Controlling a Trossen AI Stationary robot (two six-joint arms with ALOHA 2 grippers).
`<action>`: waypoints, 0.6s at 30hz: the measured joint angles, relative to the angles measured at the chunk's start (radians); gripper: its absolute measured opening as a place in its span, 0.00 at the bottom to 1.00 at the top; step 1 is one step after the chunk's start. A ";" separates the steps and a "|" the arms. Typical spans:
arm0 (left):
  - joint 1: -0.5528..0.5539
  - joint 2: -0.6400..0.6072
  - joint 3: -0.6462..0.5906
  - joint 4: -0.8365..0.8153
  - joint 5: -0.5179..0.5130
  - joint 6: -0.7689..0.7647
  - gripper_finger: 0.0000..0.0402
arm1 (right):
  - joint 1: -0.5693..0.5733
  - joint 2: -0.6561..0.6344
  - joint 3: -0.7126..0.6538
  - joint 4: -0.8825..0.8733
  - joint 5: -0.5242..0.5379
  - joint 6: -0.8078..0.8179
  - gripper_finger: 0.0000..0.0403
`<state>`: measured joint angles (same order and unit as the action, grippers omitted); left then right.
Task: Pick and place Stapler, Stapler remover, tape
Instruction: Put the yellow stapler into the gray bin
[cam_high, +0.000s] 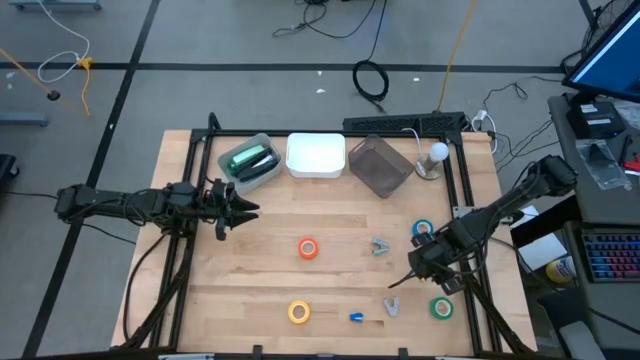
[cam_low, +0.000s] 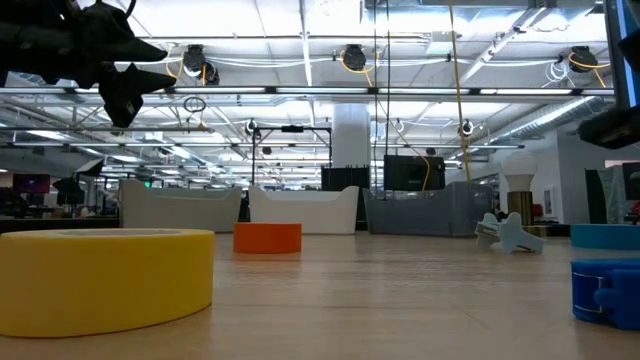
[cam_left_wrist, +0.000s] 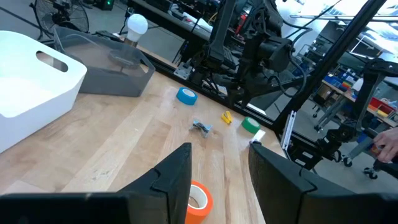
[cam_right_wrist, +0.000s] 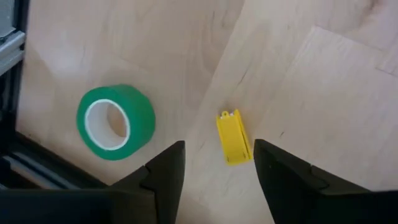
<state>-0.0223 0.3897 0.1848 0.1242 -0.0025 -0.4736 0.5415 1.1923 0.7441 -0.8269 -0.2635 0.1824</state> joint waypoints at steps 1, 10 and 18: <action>0.000 0.000 0.000 0.000 0.000 0.000 0.40 | 0.000 0.000 -0.014 0.015 -0.001 0.008 0.46; 0.000 0.000 0.000 0.000 0.000 -0.001 0.40 | 0.002 0.000 -0.093 0.086 -0.002 0.018 0.45; 0.000 0.000 0.000 0.000 0.000 -0.003 0.40 | 0.002 0.000 -0.122 0.128 -0.002 0.018 0.45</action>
<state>-0.0221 0.3897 0.1848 0.1241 -0.0025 -0.4767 0.5434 1.1923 0.6223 -0.6987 -0.2653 0.2009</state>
